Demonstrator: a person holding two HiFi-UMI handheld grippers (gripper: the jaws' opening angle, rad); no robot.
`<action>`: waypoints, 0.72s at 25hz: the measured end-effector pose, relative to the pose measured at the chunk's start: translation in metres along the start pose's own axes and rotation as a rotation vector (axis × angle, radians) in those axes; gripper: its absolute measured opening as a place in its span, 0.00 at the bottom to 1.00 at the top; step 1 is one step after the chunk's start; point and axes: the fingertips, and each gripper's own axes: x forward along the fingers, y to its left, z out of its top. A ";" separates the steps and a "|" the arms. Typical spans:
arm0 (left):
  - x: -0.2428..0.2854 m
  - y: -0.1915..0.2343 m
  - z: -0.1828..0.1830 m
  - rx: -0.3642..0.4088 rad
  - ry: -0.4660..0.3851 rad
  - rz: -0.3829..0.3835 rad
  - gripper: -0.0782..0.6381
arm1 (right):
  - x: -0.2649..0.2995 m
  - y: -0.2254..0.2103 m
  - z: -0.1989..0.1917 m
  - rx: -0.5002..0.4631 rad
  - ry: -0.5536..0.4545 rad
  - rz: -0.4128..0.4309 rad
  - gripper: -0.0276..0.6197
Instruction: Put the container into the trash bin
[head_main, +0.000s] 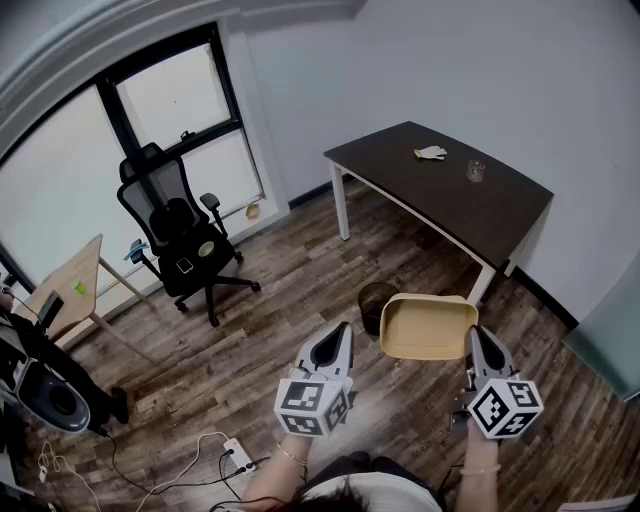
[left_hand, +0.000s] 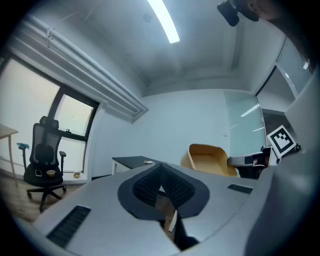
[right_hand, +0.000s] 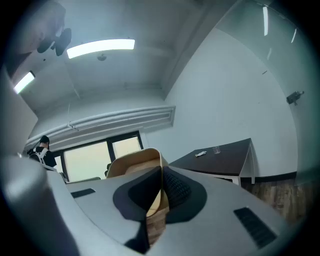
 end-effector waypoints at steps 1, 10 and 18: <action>0.002 0.002 0.000 -0.001 0.000 0.006 0.14 | 0.002 0.000 0.000 0.001 0.000 0.002 0.07; 0.018 0.009 -0.003 -0.011 0.009 0.021 0.14 | 0.013 -0.008 0.008 0.035 -0.035 0.014 0.08; 0.047 -0.010 -0.008 -0.004 0.011 0.033 0.13 | 0.023 -0.038 0.014 0.047 -0.028 0.033 0.08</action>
